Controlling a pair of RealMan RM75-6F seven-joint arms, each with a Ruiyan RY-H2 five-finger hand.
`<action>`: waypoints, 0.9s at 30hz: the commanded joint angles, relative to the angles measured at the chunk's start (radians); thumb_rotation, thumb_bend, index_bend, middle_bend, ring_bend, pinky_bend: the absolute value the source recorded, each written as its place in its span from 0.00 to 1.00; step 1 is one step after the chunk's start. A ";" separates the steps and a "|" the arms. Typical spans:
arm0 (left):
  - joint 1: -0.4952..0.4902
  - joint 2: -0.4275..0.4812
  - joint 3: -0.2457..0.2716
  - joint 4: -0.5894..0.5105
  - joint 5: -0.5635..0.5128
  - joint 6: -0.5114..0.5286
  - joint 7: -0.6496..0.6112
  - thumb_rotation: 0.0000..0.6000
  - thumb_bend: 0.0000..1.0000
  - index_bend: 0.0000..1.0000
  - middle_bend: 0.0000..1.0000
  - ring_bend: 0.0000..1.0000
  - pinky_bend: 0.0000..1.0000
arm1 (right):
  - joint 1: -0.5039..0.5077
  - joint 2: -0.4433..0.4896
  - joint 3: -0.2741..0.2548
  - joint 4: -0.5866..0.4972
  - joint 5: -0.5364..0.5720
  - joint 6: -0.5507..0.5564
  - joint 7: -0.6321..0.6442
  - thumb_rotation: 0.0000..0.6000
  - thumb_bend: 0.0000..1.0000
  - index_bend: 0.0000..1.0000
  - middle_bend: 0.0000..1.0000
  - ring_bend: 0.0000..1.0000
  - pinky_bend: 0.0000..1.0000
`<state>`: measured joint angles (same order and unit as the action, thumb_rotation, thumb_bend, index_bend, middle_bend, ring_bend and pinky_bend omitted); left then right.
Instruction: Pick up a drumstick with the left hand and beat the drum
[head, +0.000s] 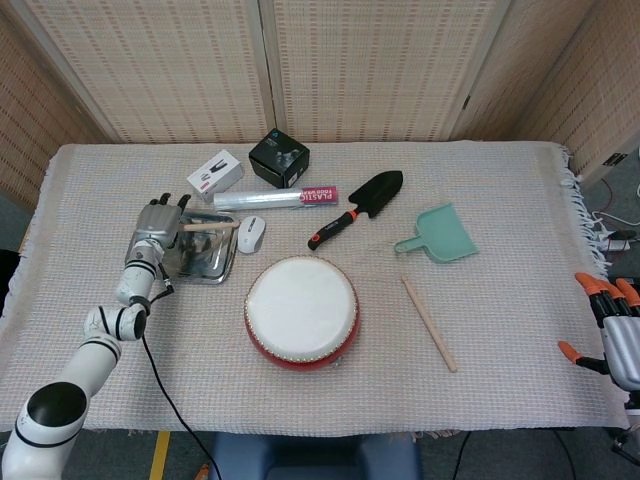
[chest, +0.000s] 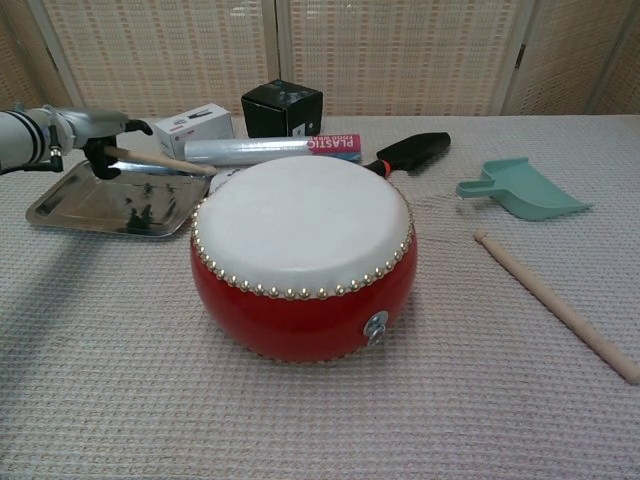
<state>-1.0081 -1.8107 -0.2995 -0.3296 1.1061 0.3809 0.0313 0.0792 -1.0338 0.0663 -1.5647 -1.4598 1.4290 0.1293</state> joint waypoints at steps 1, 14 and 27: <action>-0.001 0.005 -0.013 0.001 -0.019 -0.016 0.001 1.00 0.31 0.00 0.01 0.00 0.10 | -0.002 -0.003 -0.002 0.004 -0.001 0.000 0.001 1.00 0.18 0.00 0.09 0.00 0.00; 0.013 0.013 -0.033 -0.018 -0.054 -0.012 -0.003 1.00 0.24 0.00 0.00 0.00 0.03 | 0.004 0.002 0.003 -0.006 0.000 -0.005 -0.004 1.00 0.18 0.00 0.09 0.00 0.00; 0.180 0.199 -0.077 -0.395 -0.019 0.403 -0.125 1.00 0.27 0.10 0.06 0.00 0.09 | 0.007 0.034 0.002 -0.018 -0.014 -0.008 0.011 1.00 0.18 0.00 0.09 0.00 0.00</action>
<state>-0.9101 -1.6971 -0.3656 -0.5691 1.0748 0.6580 -0.0716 0.0858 -1.0020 0.0681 -1.5832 -1.4717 1.4213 0.1371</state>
